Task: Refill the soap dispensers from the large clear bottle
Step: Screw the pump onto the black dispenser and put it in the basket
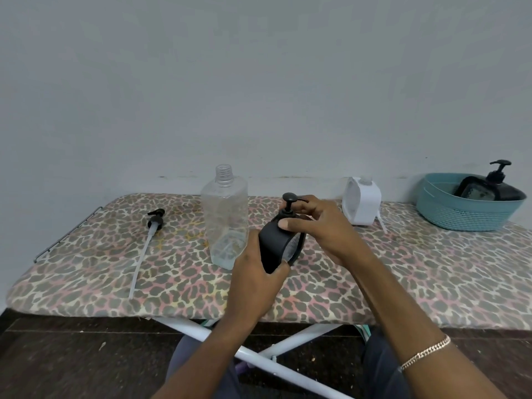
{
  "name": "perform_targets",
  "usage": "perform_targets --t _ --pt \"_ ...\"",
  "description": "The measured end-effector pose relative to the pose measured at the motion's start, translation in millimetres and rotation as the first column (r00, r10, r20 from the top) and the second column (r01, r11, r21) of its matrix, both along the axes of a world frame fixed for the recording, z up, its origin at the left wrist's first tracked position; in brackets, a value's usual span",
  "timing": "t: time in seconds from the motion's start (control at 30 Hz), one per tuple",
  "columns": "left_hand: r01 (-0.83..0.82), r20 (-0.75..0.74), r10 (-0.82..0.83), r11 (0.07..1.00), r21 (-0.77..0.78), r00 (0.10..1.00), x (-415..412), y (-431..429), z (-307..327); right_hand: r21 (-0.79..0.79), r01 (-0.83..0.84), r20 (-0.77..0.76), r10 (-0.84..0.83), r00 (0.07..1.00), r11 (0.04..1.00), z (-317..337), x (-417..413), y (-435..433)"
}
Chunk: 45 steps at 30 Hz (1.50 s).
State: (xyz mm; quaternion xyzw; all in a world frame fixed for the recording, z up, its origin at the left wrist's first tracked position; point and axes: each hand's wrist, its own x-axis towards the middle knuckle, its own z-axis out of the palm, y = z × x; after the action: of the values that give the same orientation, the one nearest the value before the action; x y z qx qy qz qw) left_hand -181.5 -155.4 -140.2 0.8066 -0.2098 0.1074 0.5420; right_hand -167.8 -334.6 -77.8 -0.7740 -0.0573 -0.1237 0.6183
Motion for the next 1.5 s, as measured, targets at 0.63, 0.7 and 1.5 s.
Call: perform_targets --t 0.63,0.7,1.5 --pt "-0.01 0.018 0.01 1.0 -0.004 1.0 -0.7 -0.5 0.4 -0.091 0.041 -0.036 -0.044 0.998 0.995 -5.9 7.2 13.2" --pt "-0.008 0.019 0.008 1.0 -0.005 1.0 -0.1 -0.7 -0.1 0.023 -0.096 -0.068 0.097 0.993 0.995 -0.7 5.7 1.2" --pt "-0.119 0.093 0.11 0.988 0.094 0.99 2.4 -1.6 -7.0 -0.016 0.126 -0.01 -0.126 0.992 0.992 -10.9 -6.4 25.0"
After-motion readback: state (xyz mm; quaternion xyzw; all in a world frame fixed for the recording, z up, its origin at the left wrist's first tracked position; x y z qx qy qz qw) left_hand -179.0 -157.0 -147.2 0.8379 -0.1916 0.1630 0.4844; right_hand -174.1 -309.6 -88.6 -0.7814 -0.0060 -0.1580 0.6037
